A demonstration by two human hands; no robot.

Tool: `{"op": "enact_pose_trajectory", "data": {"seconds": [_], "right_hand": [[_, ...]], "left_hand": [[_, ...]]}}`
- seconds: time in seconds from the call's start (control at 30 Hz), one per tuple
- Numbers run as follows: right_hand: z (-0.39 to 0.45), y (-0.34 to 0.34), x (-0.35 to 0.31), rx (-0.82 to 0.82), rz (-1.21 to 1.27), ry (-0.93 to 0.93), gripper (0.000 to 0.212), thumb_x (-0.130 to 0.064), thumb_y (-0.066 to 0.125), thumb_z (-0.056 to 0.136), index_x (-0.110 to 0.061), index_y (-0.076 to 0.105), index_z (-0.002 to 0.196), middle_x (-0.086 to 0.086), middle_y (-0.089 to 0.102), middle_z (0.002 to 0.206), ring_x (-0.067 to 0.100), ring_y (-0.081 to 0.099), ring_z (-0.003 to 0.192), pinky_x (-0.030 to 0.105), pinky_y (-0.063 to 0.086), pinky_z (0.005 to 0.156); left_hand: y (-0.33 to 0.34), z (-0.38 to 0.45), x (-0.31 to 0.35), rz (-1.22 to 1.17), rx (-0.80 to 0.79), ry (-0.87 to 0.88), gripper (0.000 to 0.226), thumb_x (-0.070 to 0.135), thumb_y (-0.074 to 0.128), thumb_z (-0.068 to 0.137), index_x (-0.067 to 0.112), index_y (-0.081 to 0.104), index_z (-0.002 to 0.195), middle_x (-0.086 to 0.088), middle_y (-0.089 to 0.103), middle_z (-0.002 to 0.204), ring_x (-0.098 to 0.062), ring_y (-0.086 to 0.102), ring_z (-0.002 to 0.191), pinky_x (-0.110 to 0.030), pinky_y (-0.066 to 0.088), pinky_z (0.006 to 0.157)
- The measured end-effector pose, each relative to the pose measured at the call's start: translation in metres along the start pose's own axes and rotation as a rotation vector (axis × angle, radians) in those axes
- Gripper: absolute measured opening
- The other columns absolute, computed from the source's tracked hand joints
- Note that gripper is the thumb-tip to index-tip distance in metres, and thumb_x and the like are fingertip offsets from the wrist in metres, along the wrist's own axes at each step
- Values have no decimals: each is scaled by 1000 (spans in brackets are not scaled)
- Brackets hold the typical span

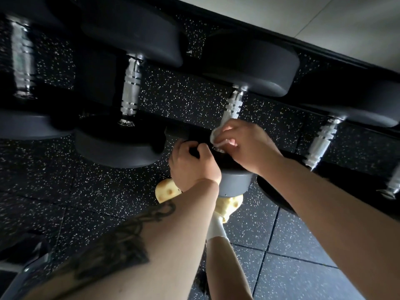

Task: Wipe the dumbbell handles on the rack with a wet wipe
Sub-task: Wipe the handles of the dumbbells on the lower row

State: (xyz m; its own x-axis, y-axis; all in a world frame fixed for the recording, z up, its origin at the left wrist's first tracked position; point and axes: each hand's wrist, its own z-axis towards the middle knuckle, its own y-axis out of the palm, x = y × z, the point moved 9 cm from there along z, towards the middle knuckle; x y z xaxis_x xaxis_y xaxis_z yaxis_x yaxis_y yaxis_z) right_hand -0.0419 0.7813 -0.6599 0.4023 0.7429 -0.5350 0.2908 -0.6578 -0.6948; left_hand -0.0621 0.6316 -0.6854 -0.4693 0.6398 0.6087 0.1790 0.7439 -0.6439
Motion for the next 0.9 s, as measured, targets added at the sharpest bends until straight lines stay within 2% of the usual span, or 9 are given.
{"op": "enact_pose_trajectory", "data": {"seconds": [0.17,0.23,0.37,0.5,0.57,0.63,0.73,0.83,0.9], "right_hand": [[-8,13,7,-125,136,48,24,-8,63,86,-29,73,93,-9,59,113,8,57,95,25,46,89],[-9,10,23,-167,162,98,20,-8,66,85,-26,73,85,-12,62,106,0,57,92,22,45,90],[-15,19,61,-110,281,320,18,-18,68,86,-36,70,88,-16,65,96,7,62,89,20,45,74],[-12,28,70,-48,305,488,13,-29,66,87,-35,73,96,-6,68,111,15,62,91,24,45,70],[-19,20,62,-41,230,497,13,-30,66,86,-38,72,94,-5,69,107,13,63,85,21,47,64],[-30,14,49,-28,273,432,14,-28,65,87,-41,72,88,-8,69,100,6,60,71,14,42,52],[-44,11,42,25,410,458,14,-30,64,87,-42,71,86,-6,70,101,11,63,75,22,49,58],[-43,11,53,74,337,607,14,-28,63,89,-38,73,90,-2,70,99,10,58,65,19,40,48],[-35,12,41,53,322,583,14,-27,63,87,-37,73,90,-3,71,91,6,58,61,15,36,43]], "left_hand": [[1,-2,-1,-11,-28,-27,49,45,31,67,21,69,86,6,60,125,-20,49,113,-39,40,96],[2,-1,-1,-16,-32,-35,41,39,35,69,23,69,85,8,60,125,-19,49,114,-40,40,96],[3,-2,-4,-9,-31,-51,41,38,35,70,25,69,88,13,57,129,-15,46,118,-38,41,97],[3,-2,-4,-16,-29,-43,43,39,35,70,24,70,90,14,56,130,-14,45,117,-34,40,96],[3,-2,-4,-13,-28,-41,43,39,35,70,24,71,90,13,57,129,-14,46,116,-34,41,94],[3,-1,-3,-2,-23,-29,43,38,35,70,24,71,89,13,58,127,-14,47,114,-34,42,92],[3,0,-4,4,-17,-39,42,39,35,70,24,70,87,13,59,125,-15,48,113,-35,43,91],[3,-1,-4,17,-15,-39,42,40,34,70,24,70,86,14,58,126,-15,49,114,-38,44,92],[2,-2,-4,17,-12,-29,42,40,34,69,24,69,86,13,59,125,-16,50,114,-39,44,92]]}}
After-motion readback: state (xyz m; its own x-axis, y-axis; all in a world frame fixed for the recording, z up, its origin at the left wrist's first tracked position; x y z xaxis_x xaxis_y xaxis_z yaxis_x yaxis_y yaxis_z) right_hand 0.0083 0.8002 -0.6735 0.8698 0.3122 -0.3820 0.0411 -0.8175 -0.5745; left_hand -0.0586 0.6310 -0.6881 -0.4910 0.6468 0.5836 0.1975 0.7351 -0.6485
